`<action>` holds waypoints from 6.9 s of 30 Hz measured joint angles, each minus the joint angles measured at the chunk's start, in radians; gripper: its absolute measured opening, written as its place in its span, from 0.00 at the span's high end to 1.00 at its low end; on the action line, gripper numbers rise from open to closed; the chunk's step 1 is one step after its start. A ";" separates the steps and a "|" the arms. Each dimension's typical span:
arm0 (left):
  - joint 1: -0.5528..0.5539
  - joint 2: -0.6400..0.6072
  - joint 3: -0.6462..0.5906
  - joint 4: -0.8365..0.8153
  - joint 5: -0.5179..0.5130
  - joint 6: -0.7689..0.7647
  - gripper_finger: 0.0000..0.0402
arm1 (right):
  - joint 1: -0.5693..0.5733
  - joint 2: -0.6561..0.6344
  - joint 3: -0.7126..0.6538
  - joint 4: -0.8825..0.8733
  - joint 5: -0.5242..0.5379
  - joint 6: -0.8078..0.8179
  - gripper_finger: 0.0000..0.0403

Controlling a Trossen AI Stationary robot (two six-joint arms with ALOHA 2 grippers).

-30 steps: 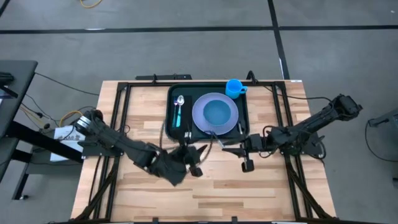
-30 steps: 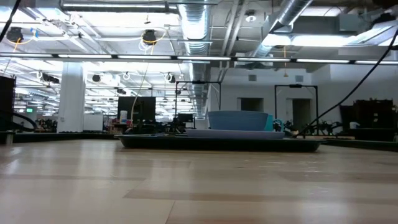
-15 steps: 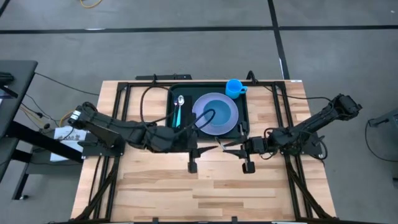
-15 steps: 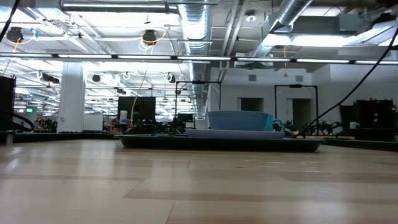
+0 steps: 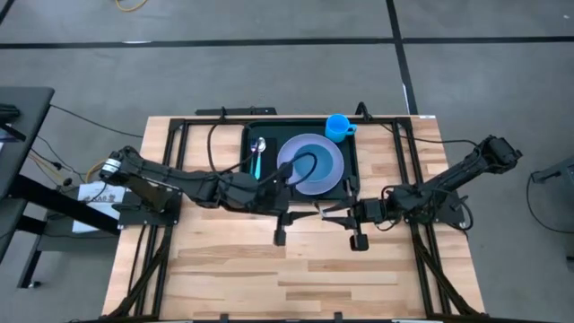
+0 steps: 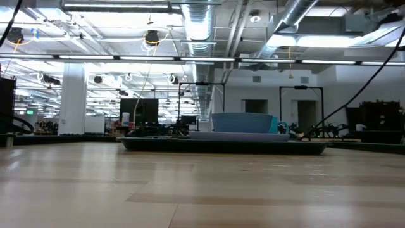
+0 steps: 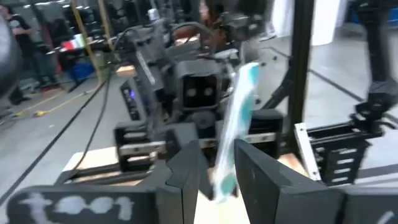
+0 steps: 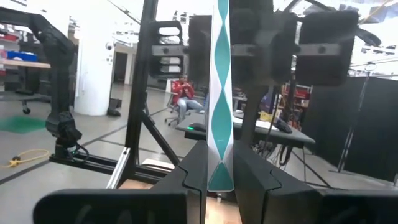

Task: Set up tray
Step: Put the white and blue knife on top of the napkin to the right of the spoon and fork on the black serving tray

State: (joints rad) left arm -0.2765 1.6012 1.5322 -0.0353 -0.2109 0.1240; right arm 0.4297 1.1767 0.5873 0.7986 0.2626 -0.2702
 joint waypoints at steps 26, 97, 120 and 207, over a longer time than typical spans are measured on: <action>0.008 0.001 0.000 0.066 0.090 0.073 0.56 | 0.000 0.000 0.000 -0.004 0.005 0.000 0.89; 0.095 0.004 0.005 0.098 0.175 -0.048 0.98 | -0.033 0.006 0.000 -0.005 0.007 0.014 0.81; 0.095 0.004 0.005 0.091 0.181 -0.041 0.97 | -0.032 0.007 0.000 -0.008 0.212 0.059 0.38; 0.848 0.381 0.006 -0.819 0.324 -0.966 0.96 | 0.354 -0.249 0.000 -0.454 1.177 -0.051 0.35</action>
State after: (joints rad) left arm 0.5713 1.9827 1.5379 -0.8542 0.1128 -0.8417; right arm 0.7834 0.9279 0.5877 0.3446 1.4395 -0.3216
